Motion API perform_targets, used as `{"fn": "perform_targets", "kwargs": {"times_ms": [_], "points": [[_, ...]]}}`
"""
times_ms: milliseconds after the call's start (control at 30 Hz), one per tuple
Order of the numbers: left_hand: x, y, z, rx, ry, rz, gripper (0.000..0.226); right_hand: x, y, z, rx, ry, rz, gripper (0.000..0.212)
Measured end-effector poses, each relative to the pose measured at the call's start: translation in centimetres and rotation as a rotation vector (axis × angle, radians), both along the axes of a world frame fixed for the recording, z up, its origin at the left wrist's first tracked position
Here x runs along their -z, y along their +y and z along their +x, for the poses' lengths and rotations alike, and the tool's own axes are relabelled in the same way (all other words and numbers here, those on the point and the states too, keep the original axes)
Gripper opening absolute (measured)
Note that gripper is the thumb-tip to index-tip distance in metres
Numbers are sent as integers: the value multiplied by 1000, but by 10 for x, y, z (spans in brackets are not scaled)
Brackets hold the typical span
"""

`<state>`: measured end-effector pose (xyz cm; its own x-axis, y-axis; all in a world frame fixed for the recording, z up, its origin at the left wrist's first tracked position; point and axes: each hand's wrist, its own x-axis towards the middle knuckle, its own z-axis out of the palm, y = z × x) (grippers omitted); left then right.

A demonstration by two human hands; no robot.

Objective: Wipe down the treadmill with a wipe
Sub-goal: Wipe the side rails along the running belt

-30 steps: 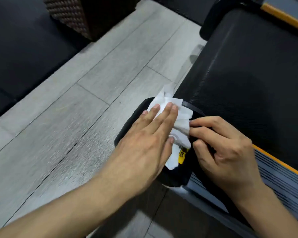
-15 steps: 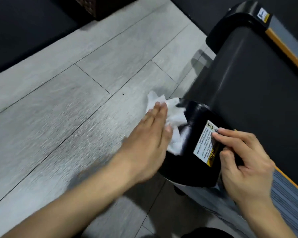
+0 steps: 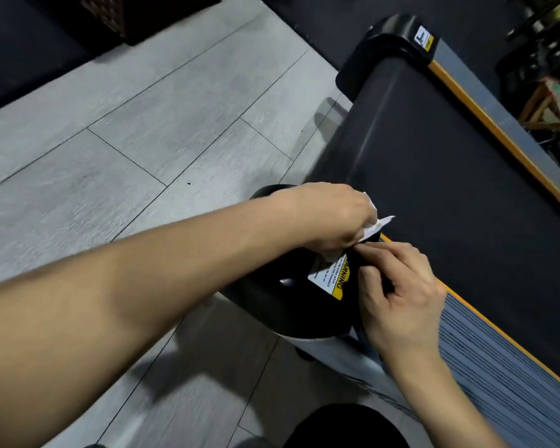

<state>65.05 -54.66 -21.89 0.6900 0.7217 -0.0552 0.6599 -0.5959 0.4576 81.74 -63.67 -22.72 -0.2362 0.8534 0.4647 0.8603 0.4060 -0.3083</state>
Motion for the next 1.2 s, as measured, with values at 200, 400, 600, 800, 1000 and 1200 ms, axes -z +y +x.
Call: {"fn": "perform_targets", "kwargs": {"times_ms": [200,400,600,800,1000,1200], "points": [[26,-23,-32,-181,-102,231,49,0,1,-4,18,30,-11,31],[43,-24,-56,-482,-260,-30,26,0,-1,-1,8,42,-6,30],[70,-63,-68,-727,-689,-332,43,-1,-1,-1,-2,28,5,30],[87,-145,-71,-881,-892,-501,51,1,-1,2,-42,7,18,29],[125,-129,-81,-1054,-1000,-900,48,1,-2,1,-43,-6,13,31],[75,-142,-59,-725,-808,-364,66,5,-1,-1,-41,1,10,32]]}}
